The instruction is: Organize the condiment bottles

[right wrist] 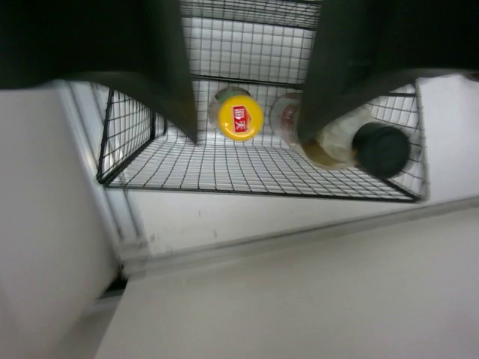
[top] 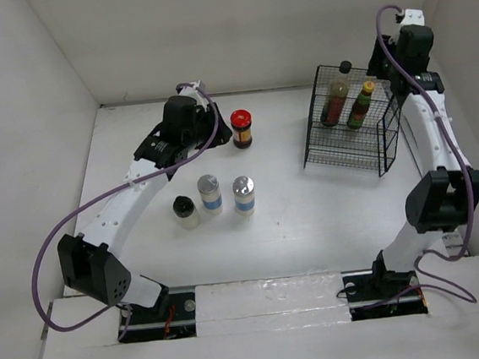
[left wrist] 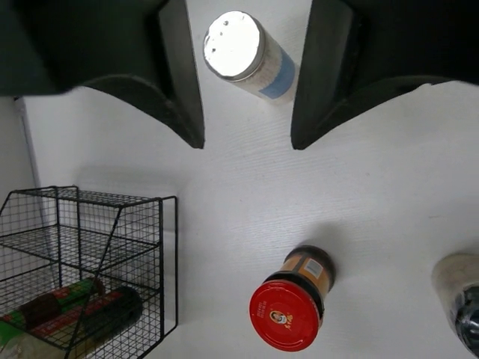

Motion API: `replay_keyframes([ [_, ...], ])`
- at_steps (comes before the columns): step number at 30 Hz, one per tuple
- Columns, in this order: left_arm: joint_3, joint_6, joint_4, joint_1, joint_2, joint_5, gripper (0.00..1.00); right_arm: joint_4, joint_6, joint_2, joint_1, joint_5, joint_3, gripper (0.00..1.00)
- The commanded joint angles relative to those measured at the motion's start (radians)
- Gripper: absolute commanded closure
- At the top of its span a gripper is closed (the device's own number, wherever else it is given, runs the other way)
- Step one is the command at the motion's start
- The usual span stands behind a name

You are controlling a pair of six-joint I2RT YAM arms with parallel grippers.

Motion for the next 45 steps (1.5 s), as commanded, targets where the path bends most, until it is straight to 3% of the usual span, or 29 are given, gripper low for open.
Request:
replay_keyframes([
  [1, -0.009, 0.019, 0.031, -0.001, -0.064, -0.01, 0.58, 0.075, 0.014, -0.164, 0.07, 0.014, -0.027, 0.53],
  [2, -0.009, 0.019, 0.031, -0.001, -0.073, -0.021, 0.72, 0.096, 0.014, -0.226, 0.099, 0.014, -0.105, 0.85],
  [3, -0.009, 0.008, 0.02, -0.001, -0.073, -0.007, 0.9, 0.11, 0.014, -0.25, 0.132, 0.024, -0.142, 0.92],
  [4, 0.004, 0.008, 0.02, 0.011, -0.073, -0.007, 0.99, 0.121, 0.014, -0.267, 0.205, 0.012, -0.173, 0.95],
  [5, 0.004, -0.002, 0.008, 0.011, -0.073, -0.007, 1.0, 0.121, 0.005, -0.277, 0.242, -0.001, -0.228, 0.95],
  [7, 0.016, -0.003, 0.008, 0.02, -0.082, -0.007, 1.0, 0.135, 0.005, -0.277, 0.322, -0.047, -0.274, 0.86],
  [8, 0.025, -0.003, -0.001, 0.02, -0.082, -0.007, 1.0, 0.163, -0.005, -0.259, 0.4, -0.058, -0.292, 0.75],
  [9, 0.025, -0.003, -0.012, 0.02, -0.091, -0.007, 1.0, 0.164, -0.006, -0.218, 0.434, -0.067, -0.303, 0.5],
  [11, 0.025, -0.012, -0.022, 0.02, -0.102, -0.018, 0.85, 0.164, -0.016, -0.164, 0.513, -0.098, -0.281, 0.32],
  [12, 0.025, -0.021, -0.023, 0.02, -0.102, -0.03, 0.72, 0.164, -0.03, -0.103, 0.535, -0.098, -0.244, 0.17],
  [14, 0.025, -0.036, -0.032, 0.043, -0.13, -0.03, 0.62, 0.15, -0.051, -0.034, 0.575, -0.109, -0.193, 0.07],
  [16, 0.016, -0.064, -0.032, 0.054, -0.139, -0.003, 0.5, 0.138, -0.073, 0.075, 0.594, -0.109, -0.111, 0.0],
  [20, -0.002, -0.082, -0.041, 0.065, -0.176, 0.008, 0.4, 0.078, -0.114, 0.247, 0.615, -0.14, 0.057, 0.0],
  [29, -0.124, -0.145, -0.055, 0.065, -0.234, 0.002, 0.38, 0.03, -0.125, 0.52, 0.666, -0.06, 0.319, 0.0],
  [35, -0.124, -0.145, -0.046, 0.065, -0.234, -0.009, 0.38, 0.075, -0.09, 0.586, 0.678, -0.049, 0.374, 0.15],
  [41, -0.133, -0.145, -0.027, 0.065, -0.234, 0.01, 0.38, 0.145, -0.078, 0.522, 0.698, -0.012, 0.329, 0.54],
  [45, -0.133, -0.125, -0.017, 0.065, -0.234, 0.025, 0.38, 0.145, -0.065, 0.375, 0.698, 0.0, 0.295, 0.56],
])
